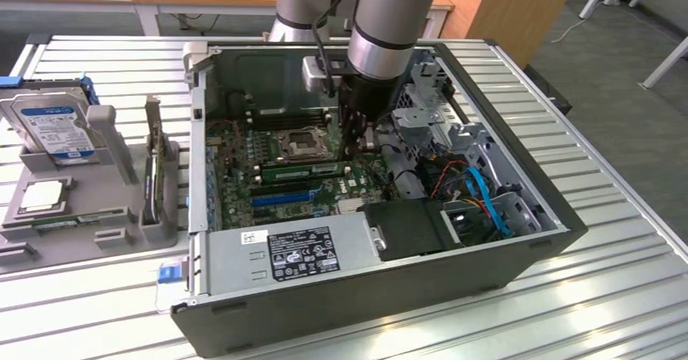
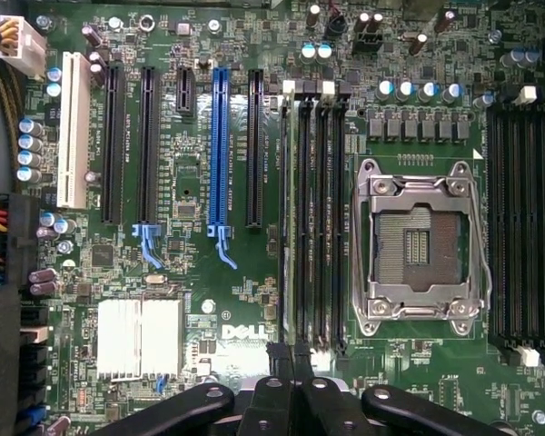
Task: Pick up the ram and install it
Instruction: 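Press down the ram until it locks into place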
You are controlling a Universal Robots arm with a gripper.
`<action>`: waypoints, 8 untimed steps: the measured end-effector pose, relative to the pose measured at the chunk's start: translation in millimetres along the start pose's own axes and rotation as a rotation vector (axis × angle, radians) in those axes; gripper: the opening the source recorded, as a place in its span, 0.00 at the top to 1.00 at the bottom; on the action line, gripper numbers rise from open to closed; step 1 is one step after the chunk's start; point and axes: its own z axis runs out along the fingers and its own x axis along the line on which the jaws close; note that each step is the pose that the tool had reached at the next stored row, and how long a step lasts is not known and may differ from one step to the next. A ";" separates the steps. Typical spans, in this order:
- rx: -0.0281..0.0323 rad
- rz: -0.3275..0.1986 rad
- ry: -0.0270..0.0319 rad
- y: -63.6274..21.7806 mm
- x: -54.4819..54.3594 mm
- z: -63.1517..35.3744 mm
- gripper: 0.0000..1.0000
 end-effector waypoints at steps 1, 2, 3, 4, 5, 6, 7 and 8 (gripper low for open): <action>0.0000 0.000 -0.0001 0.0 0.0 0.7 0.90; 0.0001 0.000 0.0000 -0.1 0.0 1.3 0.90; 0.0000 0.000 0.0000 -0.1 0.1 1.7 0.90; 0.0000 0.000 0.0002 -0.1 0.1 1.7 0.90; -0.0001 0.000 0.0003 -0.1 0.1 1.7 0.90; -0.0001 0.000 0.0003 -0.1 0.1 1.7 0.90; 0.0000 0.000 0.0000 -0.1 0.0 1.8 0.90; 0.0000 0.000 0.0000 -0.1 0.0 1.9 0.90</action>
